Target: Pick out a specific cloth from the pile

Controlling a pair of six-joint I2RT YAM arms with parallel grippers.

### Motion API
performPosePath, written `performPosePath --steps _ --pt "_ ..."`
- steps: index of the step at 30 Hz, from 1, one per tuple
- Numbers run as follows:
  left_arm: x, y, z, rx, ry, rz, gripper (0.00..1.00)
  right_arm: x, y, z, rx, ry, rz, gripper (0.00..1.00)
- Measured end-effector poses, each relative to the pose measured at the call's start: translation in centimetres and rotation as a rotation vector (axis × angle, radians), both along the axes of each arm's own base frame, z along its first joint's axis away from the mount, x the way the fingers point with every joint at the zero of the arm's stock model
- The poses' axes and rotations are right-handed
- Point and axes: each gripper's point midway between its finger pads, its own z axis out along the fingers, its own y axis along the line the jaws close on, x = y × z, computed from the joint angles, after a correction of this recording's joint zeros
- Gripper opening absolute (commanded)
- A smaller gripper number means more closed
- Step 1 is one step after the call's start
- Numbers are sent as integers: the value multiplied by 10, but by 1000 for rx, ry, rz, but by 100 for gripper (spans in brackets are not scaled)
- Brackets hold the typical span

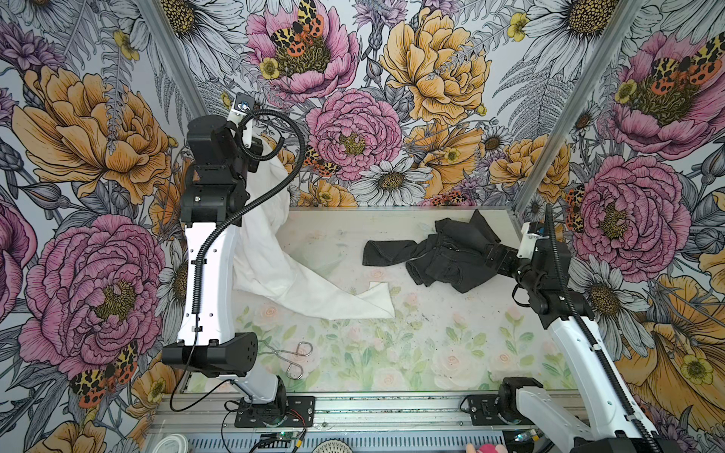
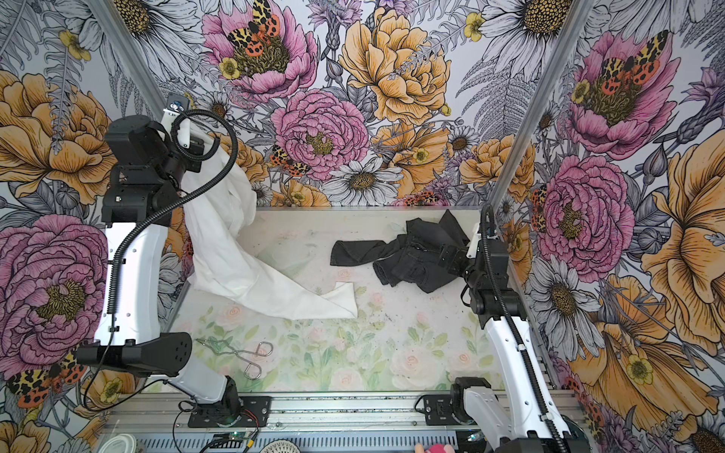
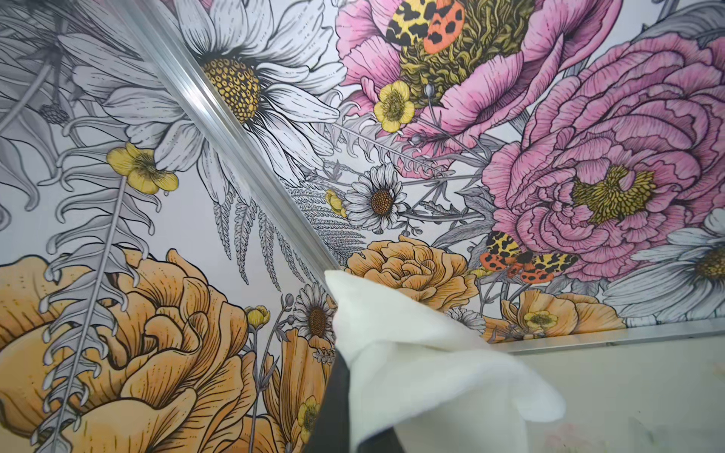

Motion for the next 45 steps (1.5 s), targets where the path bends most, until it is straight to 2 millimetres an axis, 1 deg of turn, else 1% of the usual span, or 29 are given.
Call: performPosePath --steps 2,3,5,7,8,9,12,13,15,16,19,22,24,26,28,29,30,32,35,36,38,40,41,43,45 --pt "12 -9 -33 -36 67 -17 0 1 1 1 2 -5 3 97" --pt "19 -15 -53 -62 105 -29 0 1 1 1 2 -7 6 97" --pt "30 -29 -98 -118 190 -54 0 1 1 2 3 -7 7 97" --pt "37 -45 -153 -180 286 -76 0 1 1 2 2 -9 7 97" --pt "38 -53 -176 -202 324 -84 0 1 1 2 2 -9 7 97" --pt "37 -62 -203 -230 369 -95 0 1 2 2 4 -9 10 97" --pt "26 -84 -276 -305 487 -110 0 0 3 2 6 -8 15 97" --pt "21 -90 -296 -332 520 -112 0 0 3 1 7 -8 17 97" --pt "12 -92 -328 -387 565 -102 0 0 4 0 9 -7 21 97" --pt "7 -91 -342 -415 581 -89 0 0 4 -2 10 -3 23 97" --pt "-2 -81 -375 -496 608 -40 3 -1 5 -6 11 7 24 98" --pt "-9 -67 -397 -584 616 6 6 -1 6 -9 14 13 31 98" --pt "-10 -57 -408 -644 611 32 13 -1 7 -9 17 13 37 98" --pt "-10 -51 -415 -696 605 45 26 -1 8 -10 20 14 44 98" --pt "-9 -47 -422 -744 602 53 43 -1 9 -10 22 15 50 98" --pt "-8 -47 -425 -758 603 53 50 -1 10 -10 23 15 53 99" --pt "-7 -49 -427 -775 606 46 54 -1 11 -10 25 16 57 99" --pt "-7 -53 -430 -800 611 31 57 -2 12 -11 28 16 63 99" --pt "-6 -59 -422 -817 600 -4 68 -2 13 -13 28 23 70 99" --pt "-7 -62 -413 -813 584 -20 73 -2 13 -15 28 25 71 99" --pt "-11 -65 -388 -806 532 -53 85 -2 13 -16 27 27 74 99" --pt "-19 -70 -343 -783 430 -109 96 -2 13 -16 27 27 74 99" --pt "-22 -71 -324 -779 384 -127 99 -2 13 -16 27 27 74 99" --pt "-35 -72 -275 -748 256 -174 99 -2 13 -16 27 27 74 99" --pt "-49 -69 -241 -724 152 -195 99 -2 13 -16 22 26 77 99"
